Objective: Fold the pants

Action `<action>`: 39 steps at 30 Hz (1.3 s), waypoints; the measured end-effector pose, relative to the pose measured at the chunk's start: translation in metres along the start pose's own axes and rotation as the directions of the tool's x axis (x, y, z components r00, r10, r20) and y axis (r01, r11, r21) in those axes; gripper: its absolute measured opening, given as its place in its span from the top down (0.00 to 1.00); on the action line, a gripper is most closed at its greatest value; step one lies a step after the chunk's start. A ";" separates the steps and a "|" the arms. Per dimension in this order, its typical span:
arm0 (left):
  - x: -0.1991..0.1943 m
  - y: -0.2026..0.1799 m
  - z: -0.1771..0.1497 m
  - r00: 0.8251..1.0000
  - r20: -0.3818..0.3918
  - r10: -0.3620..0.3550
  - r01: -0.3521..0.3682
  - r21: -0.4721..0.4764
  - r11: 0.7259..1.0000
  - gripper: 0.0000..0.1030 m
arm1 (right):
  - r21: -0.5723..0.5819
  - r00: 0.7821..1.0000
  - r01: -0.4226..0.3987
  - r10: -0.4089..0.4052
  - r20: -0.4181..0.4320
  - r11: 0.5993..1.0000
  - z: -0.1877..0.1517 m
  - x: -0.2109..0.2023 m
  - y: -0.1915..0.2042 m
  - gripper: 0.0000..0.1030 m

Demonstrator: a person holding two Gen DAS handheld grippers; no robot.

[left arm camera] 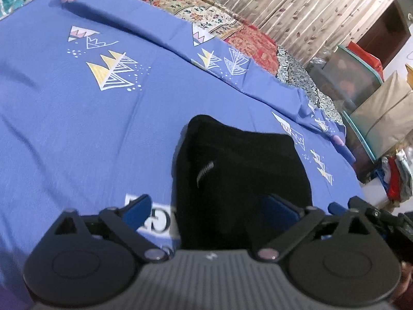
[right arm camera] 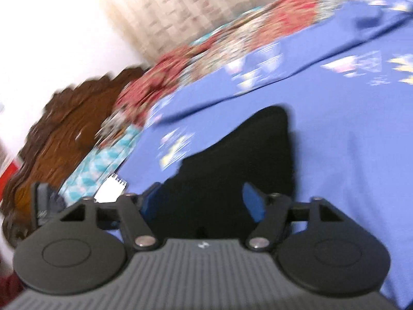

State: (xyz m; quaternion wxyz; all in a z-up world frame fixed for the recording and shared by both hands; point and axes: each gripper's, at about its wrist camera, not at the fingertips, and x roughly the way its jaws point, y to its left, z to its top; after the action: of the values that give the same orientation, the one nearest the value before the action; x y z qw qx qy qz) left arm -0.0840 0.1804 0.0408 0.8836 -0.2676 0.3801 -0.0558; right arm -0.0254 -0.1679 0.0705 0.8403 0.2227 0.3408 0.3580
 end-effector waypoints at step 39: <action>0.211 -0.089 0.139 0.962 0.053 0.267 -0.272 0.261 0.926 0.54 | 0.095 0.972 0.222 -0.228 0.062 0.971 0.130 0.145 -0.080 0.38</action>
State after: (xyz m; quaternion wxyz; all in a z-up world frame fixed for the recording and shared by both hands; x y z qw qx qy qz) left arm 0.1717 0.1006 0.0303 0.9139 -0.0921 0.3949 0.0178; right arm 0.1802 -0.1274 0.0483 0.8767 0.2319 0.3485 0.2370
